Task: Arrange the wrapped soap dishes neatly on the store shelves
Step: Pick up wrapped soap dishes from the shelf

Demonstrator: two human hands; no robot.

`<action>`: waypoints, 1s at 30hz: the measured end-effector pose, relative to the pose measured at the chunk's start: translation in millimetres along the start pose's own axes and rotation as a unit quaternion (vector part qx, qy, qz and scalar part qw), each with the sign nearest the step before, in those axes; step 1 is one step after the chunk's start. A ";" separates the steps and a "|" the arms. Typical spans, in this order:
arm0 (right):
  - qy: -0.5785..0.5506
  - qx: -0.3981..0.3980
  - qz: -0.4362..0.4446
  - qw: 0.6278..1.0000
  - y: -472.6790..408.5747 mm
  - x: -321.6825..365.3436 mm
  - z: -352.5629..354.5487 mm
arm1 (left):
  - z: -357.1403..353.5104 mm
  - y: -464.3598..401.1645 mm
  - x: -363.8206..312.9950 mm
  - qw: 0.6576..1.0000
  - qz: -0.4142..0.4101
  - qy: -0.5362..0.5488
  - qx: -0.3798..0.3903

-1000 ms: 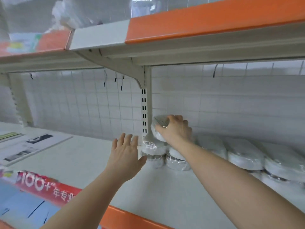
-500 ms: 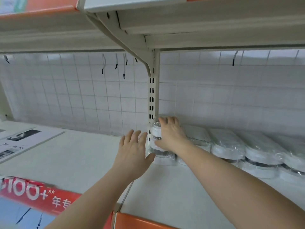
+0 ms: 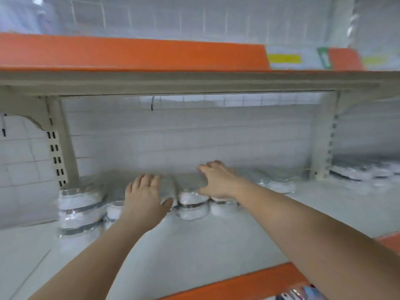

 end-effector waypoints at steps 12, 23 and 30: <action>0.023 -0.072 -0.212 0.974 308.7 -308.1 167.0 | 105.3 67.3 -420.2 0.966 -0.222 0.124 -0.051; 0.027 -0.119 -0.307 0.944 461.4 -491.0 241.9 | 146.5 103.0 -696.9 0.916 -0.365 0.159 -0.054; 0.058 -0.104 -0.386 0.915 470.9 -651.9 263.4 | 115.6 45.1 -844.2 0.891 -0.404 0.207 -0.031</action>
Point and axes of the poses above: each hand's wrist, its own y-axis away from the middle knuckle, its own z-axis out of the back of the hand, x = y × z, the point moved 5 cm from there along -y, towards the middle knuckle, and after that the axes turned 8 degrees about -y, right-handed, at the moved point
